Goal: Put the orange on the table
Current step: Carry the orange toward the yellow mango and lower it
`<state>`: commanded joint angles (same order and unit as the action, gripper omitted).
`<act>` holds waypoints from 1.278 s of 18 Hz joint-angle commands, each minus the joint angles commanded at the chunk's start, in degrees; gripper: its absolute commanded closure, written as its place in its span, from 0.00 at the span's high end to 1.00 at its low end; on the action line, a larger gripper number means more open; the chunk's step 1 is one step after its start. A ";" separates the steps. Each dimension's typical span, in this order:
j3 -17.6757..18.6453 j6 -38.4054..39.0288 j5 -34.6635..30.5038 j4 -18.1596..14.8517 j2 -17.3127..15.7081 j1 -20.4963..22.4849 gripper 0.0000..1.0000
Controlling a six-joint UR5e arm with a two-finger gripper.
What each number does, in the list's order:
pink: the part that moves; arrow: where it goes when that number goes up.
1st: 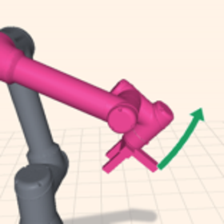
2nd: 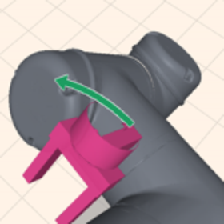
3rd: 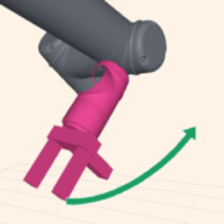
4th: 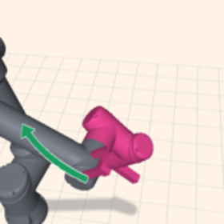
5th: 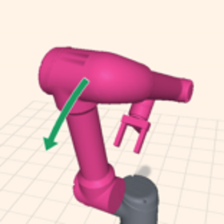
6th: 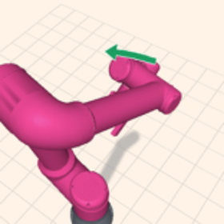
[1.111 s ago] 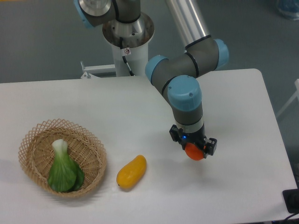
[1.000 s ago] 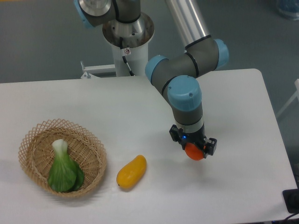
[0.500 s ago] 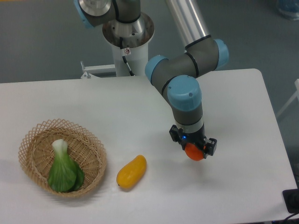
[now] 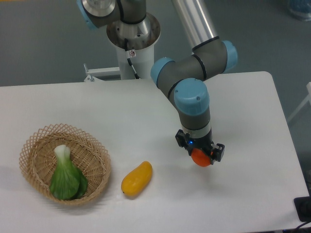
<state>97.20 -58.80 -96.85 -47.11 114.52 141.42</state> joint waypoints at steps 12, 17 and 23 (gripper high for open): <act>4.14 -0.18 -0.88 0.18 -0.70 -3.42 0.70; 4.14 2.72 -4.57 0.44 0.00 -6.85 0.71; 5.37 2.81 -6.68 0.44 0.09 -9.75 0.72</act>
<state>102.57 -55.99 -103.53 -46.67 114.61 131.66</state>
